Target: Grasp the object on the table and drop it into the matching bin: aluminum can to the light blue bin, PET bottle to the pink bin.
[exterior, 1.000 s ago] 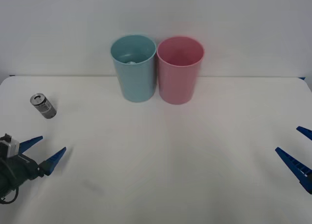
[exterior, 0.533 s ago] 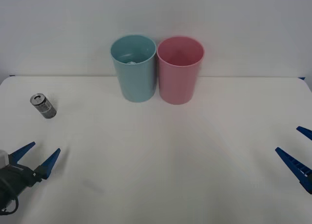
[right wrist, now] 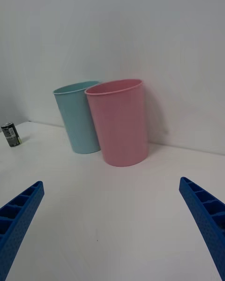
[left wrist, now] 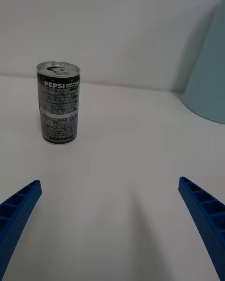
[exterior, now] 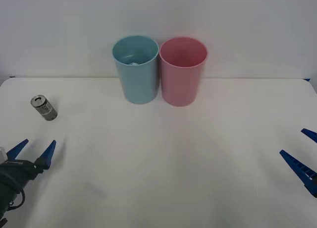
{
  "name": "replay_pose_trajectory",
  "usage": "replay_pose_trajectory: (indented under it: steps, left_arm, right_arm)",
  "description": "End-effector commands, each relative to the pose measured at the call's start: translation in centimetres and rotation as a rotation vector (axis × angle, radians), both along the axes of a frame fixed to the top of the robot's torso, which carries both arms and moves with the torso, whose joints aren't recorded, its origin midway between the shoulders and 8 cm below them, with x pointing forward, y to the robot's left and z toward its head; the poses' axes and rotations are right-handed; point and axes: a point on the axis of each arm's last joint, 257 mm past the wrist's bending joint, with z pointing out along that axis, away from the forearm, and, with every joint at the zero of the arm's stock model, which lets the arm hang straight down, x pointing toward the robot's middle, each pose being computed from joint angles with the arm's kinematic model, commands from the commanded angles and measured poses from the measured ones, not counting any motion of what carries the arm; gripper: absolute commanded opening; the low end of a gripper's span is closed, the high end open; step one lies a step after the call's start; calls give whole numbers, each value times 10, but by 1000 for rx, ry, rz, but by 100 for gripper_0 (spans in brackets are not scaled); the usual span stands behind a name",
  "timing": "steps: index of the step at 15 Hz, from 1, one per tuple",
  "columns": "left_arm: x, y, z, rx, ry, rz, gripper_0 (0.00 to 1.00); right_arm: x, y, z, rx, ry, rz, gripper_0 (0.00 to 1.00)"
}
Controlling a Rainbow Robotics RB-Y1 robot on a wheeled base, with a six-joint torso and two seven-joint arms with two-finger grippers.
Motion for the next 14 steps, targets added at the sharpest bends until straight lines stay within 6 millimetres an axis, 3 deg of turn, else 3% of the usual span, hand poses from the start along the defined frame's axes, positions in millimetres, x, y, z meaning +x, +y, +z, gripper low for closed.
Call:
replay_pose_trajectory:
  steps: [1,9,14]
  left_arm:
    - [20,9,3,15,6,65,100]
    - [64,24,6,39,44,197,100]
    - [101,26,7,24,70,188,100]
  right_arm:
    - [0,0,0,0,0,0,100]
    - [0,0,0,0,0,0,100]
    - [0,0,0,0,0,0,100]
